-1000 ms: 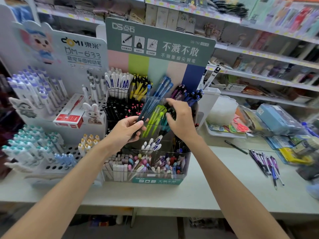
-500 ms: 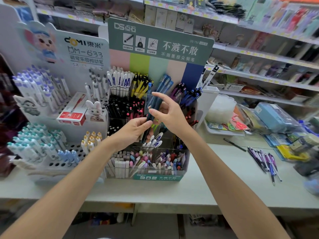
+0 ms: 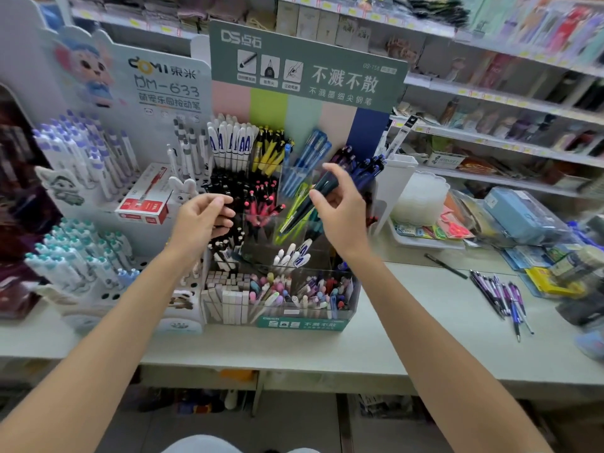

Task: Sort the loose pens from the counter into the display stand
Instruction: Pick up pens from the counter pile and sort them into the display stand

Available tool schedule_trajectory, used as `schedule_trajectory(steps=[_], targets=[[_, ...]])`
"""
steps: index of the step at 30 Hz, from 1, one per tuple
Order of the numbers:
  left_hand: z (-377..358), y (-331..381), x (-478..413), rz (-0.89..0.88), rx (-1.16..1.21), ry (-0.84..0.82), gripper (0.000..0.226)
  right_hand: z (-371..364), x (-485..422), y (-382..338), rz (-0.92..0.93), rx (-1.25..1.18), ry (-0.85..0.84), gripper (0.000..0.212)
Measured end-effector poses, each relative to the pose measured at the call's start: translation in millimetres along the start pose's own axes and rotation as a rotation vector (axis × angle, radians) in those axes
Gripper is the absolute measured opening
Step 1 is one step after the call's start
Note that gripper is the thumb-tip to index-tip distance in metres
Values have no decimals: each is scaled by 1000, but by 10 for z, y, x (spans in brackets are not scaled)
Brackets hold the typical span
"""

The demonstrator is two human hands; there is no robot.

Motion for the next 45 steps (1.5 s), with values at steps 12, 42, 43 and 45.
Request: schedule_trajectory(steps=[12, 42, 43, 45], targets=[[513, -136, 158, 44, -77, 101, 20, -1011, 685, 400, 73, 389, -640, 41], [-4363, -1227, 2415, 119, -355, -506, 12, 4659, 1343, 2980, -602, 806, -190, 40], [-4504, -1304, 2468, 128, -362, -510, 15, 4786, 1361, 3105, -624, 799, -197, 39], [-4788, -1434, 2518, 152, -372, -513, 19, 4982, 1347, 3357, -663, 783, -208, 38]])
Point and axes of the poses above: each hand's wrist, its own x-axis away from the middle knuckle, its own z-axis out of the back of the hand, y = z × x, the point moved 6 cm from there along -x, towards the middle knuckle, and after that the axes turned 11 degrees about y, right-handed, at the moved point
